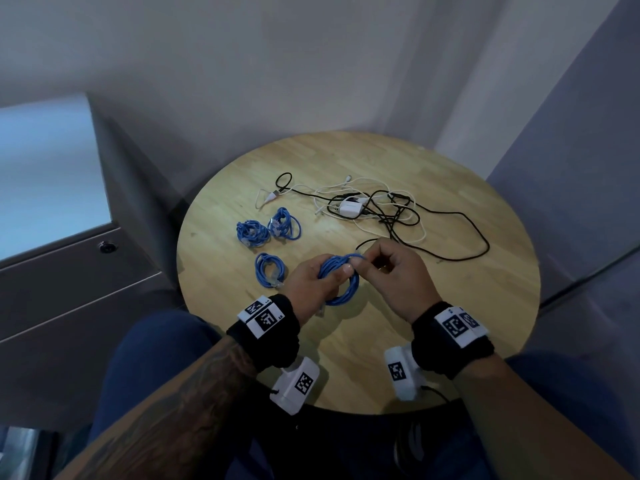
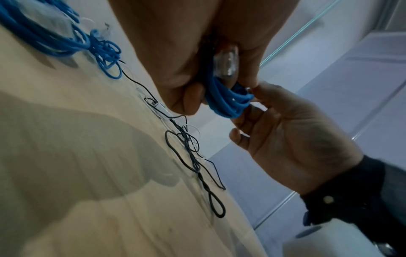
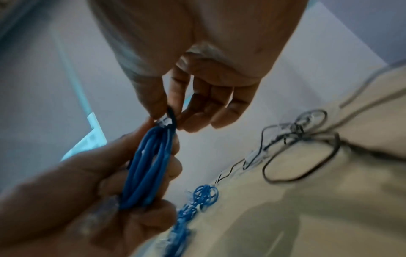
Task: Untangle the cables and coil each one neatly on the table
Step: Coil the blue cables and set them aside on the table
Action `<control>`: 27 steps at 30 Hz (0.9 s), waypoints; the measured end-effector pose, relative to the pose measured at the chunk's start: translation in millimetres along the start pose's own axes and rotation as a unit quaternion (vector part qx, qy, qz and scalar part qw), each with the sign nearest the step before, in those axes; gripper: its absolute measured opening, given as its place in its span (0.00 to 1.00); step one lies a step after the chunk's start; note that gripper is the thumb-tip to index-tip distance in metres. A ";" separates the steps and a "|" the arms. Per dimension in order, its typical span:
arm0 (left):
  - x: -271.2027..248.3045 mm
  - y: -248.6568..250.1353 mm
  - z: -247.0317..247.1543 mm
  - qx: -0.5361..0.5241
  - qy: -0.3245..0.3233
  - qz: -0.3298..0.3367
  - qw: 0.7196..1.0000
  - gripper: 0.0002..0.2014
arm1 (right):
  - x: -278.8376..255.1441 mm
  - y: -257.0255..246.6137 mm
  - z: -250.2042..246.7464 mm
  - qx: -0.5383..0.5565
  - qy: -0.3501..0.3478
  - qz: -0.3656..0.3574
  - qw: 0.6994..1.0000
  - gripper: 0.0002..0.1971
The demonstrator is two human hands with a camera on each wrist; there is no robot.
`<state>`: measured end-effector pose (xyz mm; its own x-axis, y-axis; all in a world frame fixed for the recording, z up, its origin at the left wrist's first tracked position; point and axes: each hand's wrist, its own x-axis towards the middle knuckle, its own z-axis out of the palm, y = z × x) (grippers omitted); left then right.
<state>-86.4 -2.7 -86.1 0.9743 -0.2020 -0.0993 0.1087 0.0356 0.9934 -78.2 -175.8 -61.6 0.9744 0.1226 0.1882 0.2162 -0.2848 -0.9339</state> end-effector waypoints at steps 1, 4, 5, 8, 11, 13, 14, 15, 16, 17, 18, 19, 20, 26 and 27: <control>-0.5 0.8 1.3 -0.014 0.002 0.000 1.000 0.12 | -0.7 -0.8 1.5 0.052 -0.009 0.030 0.998 0.13; -1.0 4.0 3.0 -0.030 -0.008 0.019 0.999 0.15 | -0.9 -2.9 8.1 0.184 -0.034 0.142 0.972 0.19; -0.9 4.1 2.8 -0.027 -0.011 0.026 0.999 0.15 | -0.5 -3.1 9.3 0.218 -0.049 0.176 0.959 0.19; 0.8 -0.4 -1.5 0.015 -0.010 0.033 0.999 0.15 | 0.4 -1.8 5.3 0.203 -0.105 0.220 0.948 0.17; 1.4 -4.7 -1.3 0.051 -0.010 0.011 0.999 0.15 | 1.9 -5.4 -5.1 0.115 -0.079 0.167 0.976 0.09; 0.9 -6.5 3.5 0.046 -0.021 -0.014 0.999 0.22 | 7.3 -8.8 -10.6 0.098 0.006 0.118 0.988 0.07; -0.3 -7.7 6.9 0.030 -0.032 -0.029 0.999 0.23 | 11.0 -8.7 -13.1 0.096 0.056 0.101 0.989 0.07; -2.2 -7.8 11.6 0.013 -0.045 -0.041 0.998 0.20 | 14.4 -7.9 -15.5 0.093 0.097 0.093 0.986 0.07; -2.8 -7.5 15.1 0.003 -0.060 -0.048 0.997 0.15 | 17.9 -6.3 -16.9 0.091 0.127 0.092 0.983 0.07; -3.8 -7.3 17.4 -0.006 -0.068 -0.058 0.996 0.10 | 19.5 -4.6 -17.4 0.089 0.143 0.094 0.981 0.07; -4.9 -6.9 18.2 -0.016 -0.071 -0.069 0.995 0.06 | 20.1 -2.8 -16.9 0.088 0.152 0.095 0.980 0.08; -4.7 -4.9 17.5 -0.024 -0.073 -0.077 0.994 0.06 | 20.4 -2.0 -15.7 0.088 0.158 0.093 0.979 0.08; -5.1 -3.1 16.4 -0.037 -0.070 -0.086 0.993 0.06 | 20.1 -1.2 -14.7 0.087 0.159 0.093 0.979 0.08; -3.3 5.3 1.3 -0.117 -0.012 -0.063 0.991 0.09 | 18.0 -2.3 -24.9 0.183 0.074 0.078 0.977 0.06; -2.8 6.0 -1.4 -0.128 -0.008 -0.059 0.990 0.10 | 17.0 -1.9 -27.6 0.202 0.060 0.089 0.974 0.08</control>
<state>-88.2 -0.5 -79.9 0.9486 -0.2357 -0.2113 0.2706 0.2569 0.9278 -60.3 -199.4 -48.3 0.9996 -0.0138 0.0240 0.0254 0.1083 -0.9938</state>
